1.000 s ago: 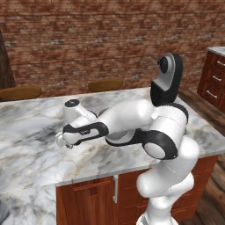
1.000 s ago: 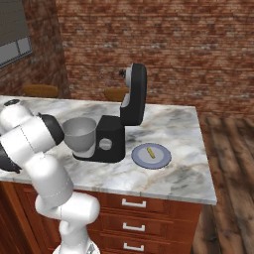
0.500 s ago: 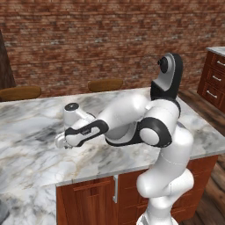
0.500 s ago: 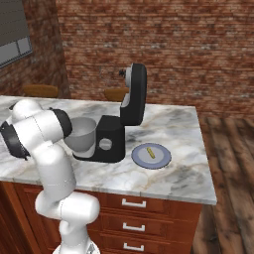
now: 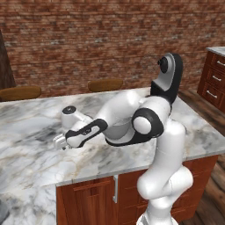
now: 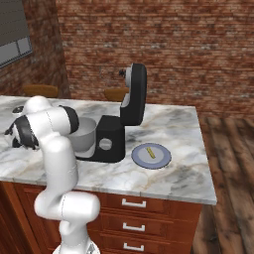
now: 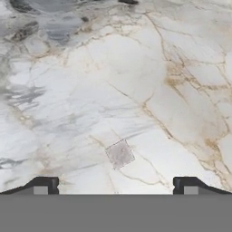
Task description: Add butter and sugar cubes to the stand mixer bowl and then turn on the stand mixer to begin making frosting.
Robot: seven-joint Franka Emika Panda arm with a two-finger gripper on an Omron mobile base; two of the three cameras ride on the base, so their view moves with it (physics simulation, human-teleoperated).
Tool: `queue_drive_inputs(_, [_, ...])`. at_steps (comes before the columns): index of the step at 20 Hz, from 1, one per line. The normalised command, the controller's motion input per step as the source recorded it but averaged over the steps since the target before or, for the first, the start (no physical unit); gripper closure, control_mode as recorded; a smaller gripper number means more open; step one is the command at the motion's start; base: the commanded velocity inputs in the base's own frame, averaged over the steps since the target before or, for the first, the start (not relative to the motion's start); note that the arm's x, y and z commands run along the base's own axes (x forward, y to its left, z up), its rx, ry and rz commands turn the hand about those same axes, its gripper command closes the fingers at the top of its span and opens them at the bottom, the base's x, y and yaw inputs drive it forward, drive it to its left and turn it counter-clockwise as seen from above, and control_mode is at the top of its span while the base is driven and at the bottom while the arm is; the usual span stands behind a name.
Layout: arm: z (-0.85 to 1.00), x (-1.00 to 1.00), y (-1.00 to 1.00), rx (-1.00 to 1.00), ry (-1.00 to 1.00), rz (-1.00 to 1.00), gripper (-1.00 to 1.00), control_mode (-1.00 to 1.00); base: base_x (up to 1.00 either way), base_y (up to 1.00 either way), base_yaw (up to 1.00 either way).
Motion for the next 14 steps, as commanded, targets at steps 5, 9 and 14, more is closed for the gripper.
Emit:
queue_drive_inputs(5, [-0.17, 0.18, 0.03, 0.0, 0.0, 0.0, -1.0, -1.0, 0.0, 0.0, 0.0])
queue_drive_inputs(9, [-0.16, 0.18, 0.0, 0.0, 0.0, 0.0, -1.0, -1.0, 0.0, 0.0, 0.0])
queue_drive_inputs(14, [-0.24, 0.03, 0.0, 0.0, 0.02, 0.0, 1.0, -1.0, 0.0, 0.0, 0.0])
